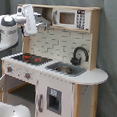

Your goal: Play with the kitchen

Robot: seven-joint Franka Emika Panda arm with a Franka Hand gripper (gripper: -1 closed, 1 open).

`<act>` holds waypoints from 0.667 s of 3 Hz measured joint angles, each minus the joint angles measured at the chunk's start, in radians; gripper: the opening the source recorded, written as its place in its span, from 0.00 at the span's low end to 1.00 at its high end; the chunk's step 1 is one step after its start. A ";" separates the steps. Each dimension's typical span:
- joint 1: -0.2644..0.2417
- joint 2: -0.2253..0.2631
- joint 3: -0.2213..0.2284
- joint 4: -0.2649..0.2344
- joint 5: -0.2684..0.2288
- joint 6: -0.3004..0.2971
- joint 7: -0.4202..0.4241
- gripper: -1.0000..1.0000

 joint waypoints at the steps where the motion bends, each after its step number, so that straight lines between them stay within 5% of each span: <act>1: 0.001 -0.056 0.044 0.000 -0.001 -0.059 -0.038 1.00; 2: 0.030 -0.116 0.082 0.000 -0.001 -0.133 -0.045 1.00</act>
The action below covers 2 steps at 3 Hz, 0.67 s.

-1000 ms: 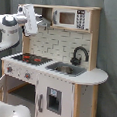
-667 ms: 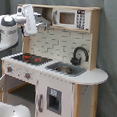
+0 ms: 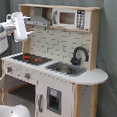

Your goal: Play with the kitchen

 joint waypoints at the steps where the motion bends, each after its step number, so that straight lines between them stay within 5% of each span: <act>1: 0.046 -0.049 0.033 0.003 0.000 -0.073 -0.014 1.00; 2: 0.071 -0.090 0.106 0.031 0.000 -0.119 -0.024 1.00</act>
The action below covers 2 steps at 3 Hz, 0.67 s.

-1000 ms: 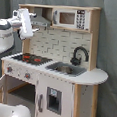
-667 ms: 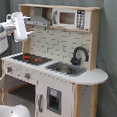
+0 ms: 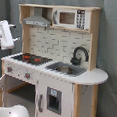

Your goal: Play with the kitchen

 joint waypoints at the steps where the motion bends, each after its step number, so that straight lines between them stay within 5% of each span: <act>1: 0.004 -0.019 0.075 0.059 0.000 -0.030 -0.019 1.00; 2: 0.035 -0.029 0.150 0.098 0.000 -0.068 -0.043 1.00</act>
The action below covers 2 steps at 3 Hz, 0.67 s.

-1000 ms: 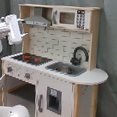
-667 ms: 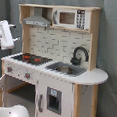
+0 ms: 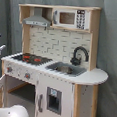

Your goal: Play with the kitchen

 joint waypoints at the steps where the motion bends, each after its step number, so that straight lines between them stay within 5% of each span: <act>1: 0.052 -0.009 0.075 0.003 0.000 -0.047 -0.013 1.00; 2: 0.123 -0.024 0.107 0.006 -0.001 -0.102 -0.066 1.00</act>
